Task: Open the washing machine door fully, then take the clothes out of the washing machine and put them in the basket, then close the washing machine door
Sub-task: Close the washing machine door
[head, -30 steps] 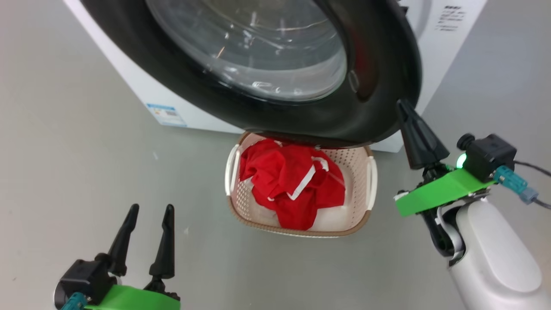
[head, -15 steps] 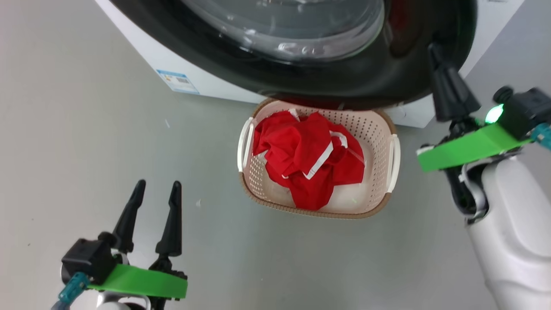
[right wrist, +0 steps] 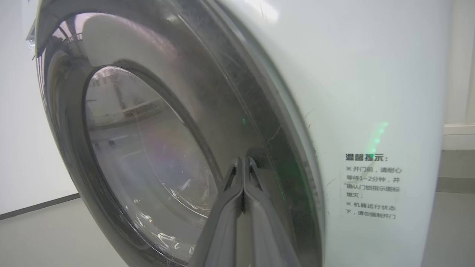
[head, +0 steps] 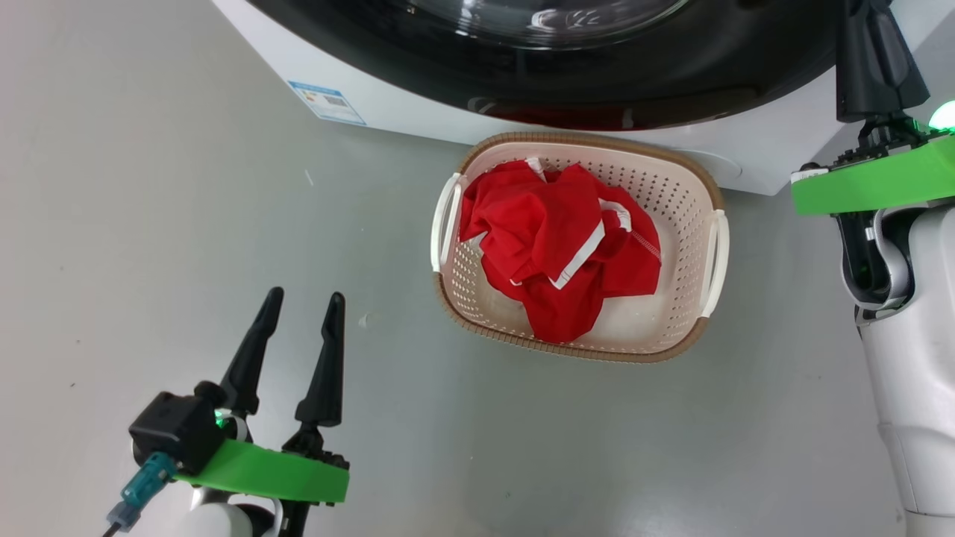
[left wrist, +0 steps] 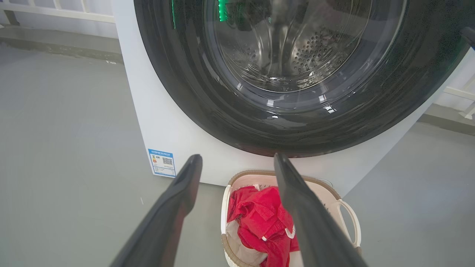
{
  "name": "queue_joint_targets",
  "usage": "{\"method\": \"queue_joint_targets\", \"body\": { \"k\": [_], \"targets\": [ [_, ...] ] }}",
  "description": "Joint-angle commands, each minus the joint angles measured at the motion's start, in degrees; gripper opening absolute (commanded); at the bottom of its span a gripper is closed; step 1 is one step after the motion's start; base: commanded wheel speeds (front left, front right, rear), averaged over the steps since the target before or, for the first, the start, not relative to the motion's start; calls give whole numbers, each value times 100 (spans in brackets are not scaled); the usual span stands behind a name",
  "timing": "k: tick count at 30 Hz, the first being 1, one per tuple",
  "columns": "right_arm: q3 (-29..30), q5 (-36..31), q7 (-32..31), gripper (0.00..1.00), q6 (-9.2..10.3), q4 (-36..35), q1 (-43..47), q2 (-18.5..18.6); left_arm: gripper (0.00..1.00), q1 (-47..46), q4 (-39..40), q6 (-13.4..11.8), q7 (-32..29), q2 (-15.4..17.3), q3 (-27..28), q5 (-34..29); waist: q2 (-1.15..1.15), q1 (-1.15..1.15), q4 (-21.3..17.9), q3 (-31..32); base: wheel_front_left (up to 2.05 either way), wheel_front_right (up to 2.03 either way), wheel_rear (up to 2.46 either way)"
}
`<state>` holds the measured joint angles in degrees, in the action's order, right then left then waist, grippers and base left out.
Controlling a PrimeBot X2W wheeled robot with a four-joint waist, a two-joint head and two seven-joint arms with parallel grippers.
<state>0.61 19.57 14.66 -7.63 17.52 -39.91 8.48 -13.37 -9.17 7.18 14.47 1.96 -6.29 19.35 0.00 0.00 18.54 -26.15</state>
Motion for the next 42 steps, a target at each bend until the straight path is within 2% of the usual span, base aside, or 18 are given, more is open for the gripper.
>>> {"method": "queue_joint_targets", "body": {
  "k": [1,7,14,15,17,19,20,21,42],
  "targets": [
    [27,-67,34,0,14,-173,-195,-31,100,-81,158,31,52,92,164,42,0,0,26,-31,0,0,0],
    [184,-131,34,0,14,-232,-367,-54,100,-141,178,31,52,92,162,77,0,0,59,-119,0,0,0],
    [-73,-140,34,0,14,-201,-150,-117,100,-128,139,31,52,92,211,58,0,0,-6,-29,0,0,0],
    [-119,-132,34,11,14,-176,-79,-113,100,-121,126,31,52,92,220,50,0,0,-20,3,0,0,0],
    [-214,-119,34,26,14,-135,89,-118,100,-94,100,31,52,92,239,21,0,0,-56,71,0,0,0],
    [-290,-111,34,49,14,-118,270,-130,100,-62,77,31,52,92,262,-13,0,0,-100,137,0,0,0],
    [-326,-107,34,96,14,-114,367,-136,100,-45,66,31,52,92,271,-32,0,0,-122,175,0,0,0],
    [-355,-98,34,100,14,-112,462,-142,100,-26,55,31,52,92,283,-54,0,0,-148,213,0,0,0],
    [-782,82,34,100,14,-204,2079,-360,100,403,-130,31,52,313,674,-259,0,0,-909,1011,0,0,0]
  ]
}}
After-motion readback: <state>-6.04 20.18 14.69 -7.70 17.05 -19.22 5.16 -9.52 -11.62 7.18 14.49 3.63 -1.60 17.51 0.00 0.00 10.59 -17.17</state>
